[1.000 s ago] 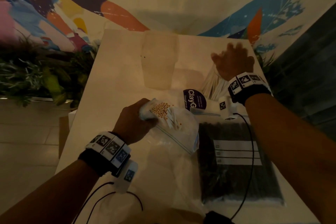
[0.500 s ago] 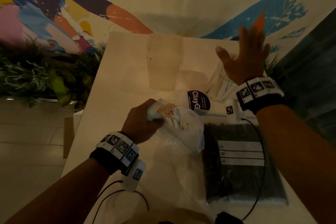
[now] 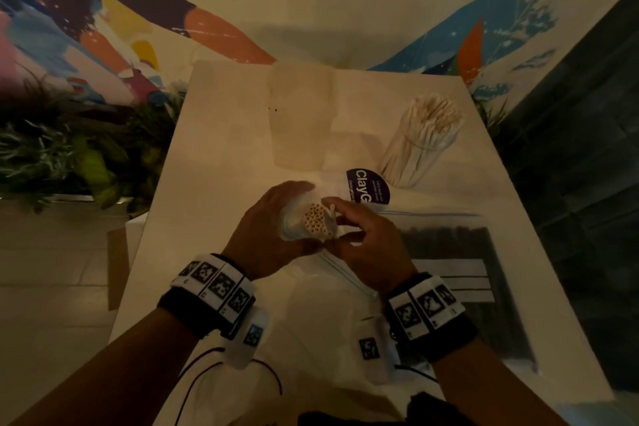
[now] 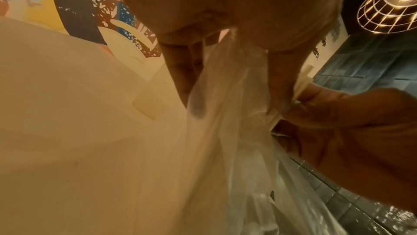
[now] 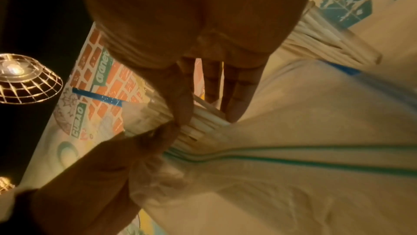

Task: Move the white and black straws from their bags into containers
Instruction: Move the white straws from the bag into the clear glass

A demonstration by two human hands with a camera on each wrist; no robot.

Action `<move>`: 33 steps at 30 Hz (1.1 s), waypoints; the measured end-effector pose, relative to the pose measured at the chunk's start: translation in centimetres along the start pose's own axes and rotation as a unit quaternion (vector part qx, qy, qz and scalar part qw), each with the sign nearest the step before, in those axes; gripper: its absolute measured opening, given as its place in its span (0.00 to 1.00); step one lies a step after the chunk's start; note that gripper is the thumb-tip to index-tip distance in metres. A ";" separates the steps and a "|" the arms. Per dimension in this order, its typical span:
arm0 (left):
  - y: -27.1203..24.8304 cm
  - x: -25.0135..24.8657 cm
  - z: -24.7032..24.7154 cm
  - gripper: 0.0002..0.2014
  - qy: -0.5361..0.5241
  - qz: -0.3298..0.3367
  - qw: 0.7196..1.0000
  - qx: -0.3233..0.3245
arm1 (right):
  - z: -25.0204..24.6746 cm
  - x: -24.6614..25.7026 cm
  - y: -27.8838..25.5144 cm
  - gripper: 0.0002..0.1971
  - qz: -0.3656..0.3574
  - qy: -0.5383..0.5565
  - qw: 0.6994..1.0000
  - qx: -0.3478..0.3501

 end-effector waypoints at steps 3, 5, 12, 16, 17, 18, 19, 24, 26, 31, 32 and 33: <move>-0.2 -0.5 -0.3 0.26 -0.050 0.017 0.998 -0.024 | 0.2 0.4 0.1 0.22 -0.030 -0.038 0.999 -0.016; -0.2 -0.8 -0.7 0.20 -0.070 0.031 0.996 -0.036 | 0.0 0.7 0.2 0.20 -0.044 -0.055 0.997 -0.031; 0.2 -0.9 -1.2 0.17 -0.046 0.037 0.997 -0.050 | -0.4 1.3 0.9 0.12 -0.070 -0.092 0.991 -0.060; 0.0 -0.5 -1.3 0.17 -0.034 0.028 0.997 -0.056 | -0.1 1.1 1.2 0.10 -0.080 -0.126 0.986 -0.077; 0.1 -0.3 -1.4 0.18 -0.034 0.023 0.997 -0.059 | -0.2 1.0 1.3 0.10 -0.084 -0.142 0.982 -0.093; 0.1 -0.3 -1.5 0.19 -0.032 0.020 0.997 -0.063 | -0.1 0.9 1.3 0.11 -0.089 -0.160 0.978 -0.104; 0.1 -0.3 -1.6 0.20 -0.027 0.019 0.997 -0.064 | 0.0 0.8 1.2 0.10 -0.093 -0.175 0.974 -0.113; 0.2 0.0 -1.8 0.19 -0.009 0.003 0.998 -0.068 | 0.6 -0.3 0.7 0.05 -0.063 -0.166 0.979 -0.098; 0.3 0.3 -1.9 0.18 -0.005 -0.012 0.997 -0.070 | 0.9 -1.3 0.7 0.03 -0.038 -0.180 0.980 -0.082; 0.6 0.7 -1.7 0.15 0.003 -0.044 0.997 -0.067 | 1.1 -3.0 0.8 0.03 0.013 -0.198 0.977 -0.071; 0.6 0.7 -1.7 0.15 0.001 -0.047 0.997 -0.066 | 0.8 -2.6 0.8 0.03 0.009 -0.196 0.977 -0.079; 0.6 0.8 -1.7 0.15 -0.002 -0.047 0.997 -0.066 | 0.4 -1.9 0.8 0.04 0.001 -0.187 0.978 -0.098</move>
Point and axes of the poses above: each hand's wrist, its own y-axis towards the middle knuckle, its own z-axis out of the palm, x = y × z, the point moved 9 cm from there along y, towards the middle knuckle, and after that the axes turned 13 degrees about -y, right-handed, at the moved point
